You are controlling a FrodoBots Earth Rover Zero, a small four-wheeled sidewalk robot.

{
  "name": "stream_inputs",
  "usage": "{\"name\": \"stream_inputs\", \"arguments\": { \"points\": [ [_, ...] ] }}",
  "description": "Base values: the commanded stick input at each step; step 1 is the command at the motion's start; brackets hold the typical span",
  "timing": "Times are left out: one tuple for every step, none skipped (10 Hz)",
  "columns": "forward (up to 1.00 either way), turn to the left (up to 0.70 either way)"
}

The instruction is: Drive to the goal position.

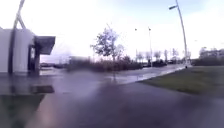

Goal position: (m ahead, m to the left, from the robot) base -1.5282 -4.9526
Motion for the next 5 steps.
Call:
{"name": "stream_inputs", "arguments": {
  "points": [
    [0.0,-0.45],
    [0.0,-0.45],
    [0.0,-0.45],
    [0.0,-0.45],
    [0.0,-0.45]
  ]
}}
